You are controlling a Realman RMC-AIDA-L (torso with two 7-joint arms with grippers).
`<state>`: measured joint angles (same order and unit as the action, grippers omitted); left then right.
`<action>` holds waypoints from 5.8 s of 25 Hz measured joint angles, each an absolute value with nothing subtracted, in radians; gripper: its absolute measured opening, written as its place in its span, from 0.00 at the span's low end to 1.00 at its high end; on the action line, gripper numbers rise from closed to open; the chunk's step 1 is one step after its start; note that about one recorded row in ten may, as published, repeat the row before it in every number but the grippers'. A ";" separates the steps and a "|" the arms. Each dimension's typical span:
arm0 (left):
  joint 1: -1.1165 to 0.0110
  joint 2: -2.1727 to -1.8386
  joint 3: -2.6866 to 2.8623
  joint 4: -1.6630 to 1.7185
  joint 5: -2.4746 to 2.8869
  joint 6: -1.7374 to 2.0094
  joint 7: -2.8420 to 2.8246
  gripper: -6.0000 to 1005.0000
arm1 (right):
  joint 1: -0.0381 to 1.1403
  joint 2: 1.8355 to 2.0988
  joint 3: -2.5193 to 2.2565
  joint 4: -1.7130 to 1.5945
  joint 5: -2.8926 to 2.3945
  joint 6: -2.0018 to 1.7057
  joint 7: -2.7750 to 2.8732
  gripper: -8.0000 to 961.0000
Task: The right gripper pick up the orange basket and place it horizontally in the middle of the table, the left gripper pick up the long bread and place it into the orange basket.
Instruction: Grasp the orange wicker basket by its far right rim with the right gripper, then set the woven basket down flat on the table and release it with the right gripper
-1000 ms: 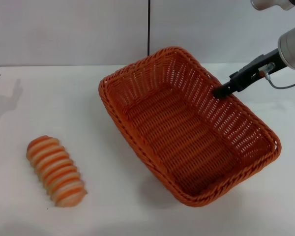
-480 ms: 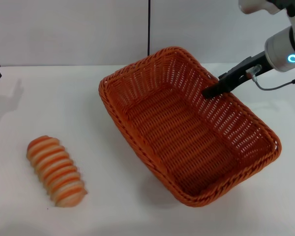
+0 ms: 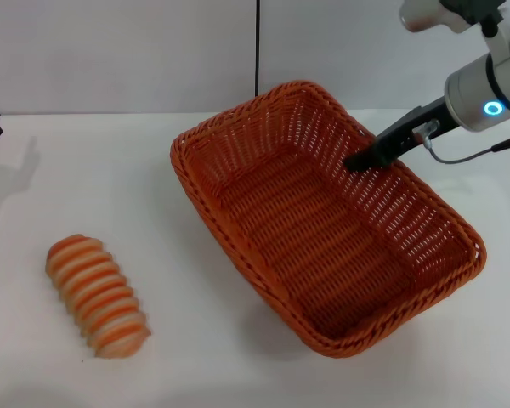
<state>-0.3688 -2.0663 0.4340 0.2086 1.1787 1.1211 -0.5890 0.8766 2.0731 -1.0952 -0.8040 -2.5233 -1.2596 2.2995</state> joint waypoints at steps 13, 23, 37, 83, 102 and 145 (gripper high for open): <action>-0.368 -2.065 0.423 0.208 1.178 1.121 -0.588 0.68 | 0.888 2.068 -1.097 -0.847 -2.547 -1.303 2.303 0.22; -0.364 -2.066 0.419 0.206 1.178 1.117 -0.580 0.68 | 0.882 2.070 -1.104 -1.130 -2.545 -1.597 2.204 0.19; -0.365 -2.068 0.396 0.189 1.178 1.092 -0.578 0.68 | 0.899 2.034 -1.089 -1.171 -2.358 -1.925 1.978 0.17; -0.356 -2.068 0.405 0.130 1.187 1.154 -0.577 0.68 | 0.977 1.851 -0.989 -0.759 -2.404 -1.752 1.594 0.16; -0.354 -2.067 0.405 0.116 1.187 1.153 -0.577 0.68 | 0.992 1.870 -0.973 -0.687 -2.381 -1.615 1.500 0.16; -0.348 -2.068 0.408 0.117 1.187 1.154 -0.577 0.68 | 1.063 2.004 -0.962 -0.506 -2.146 -1.392 1.370 0.17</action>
<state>-0.3482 -2.0677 0.4081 0.1166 1.1873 1.1539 -0.5767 1.0630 2.0040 -0.9621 -0.5055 -2.1458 -1.3919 1.3704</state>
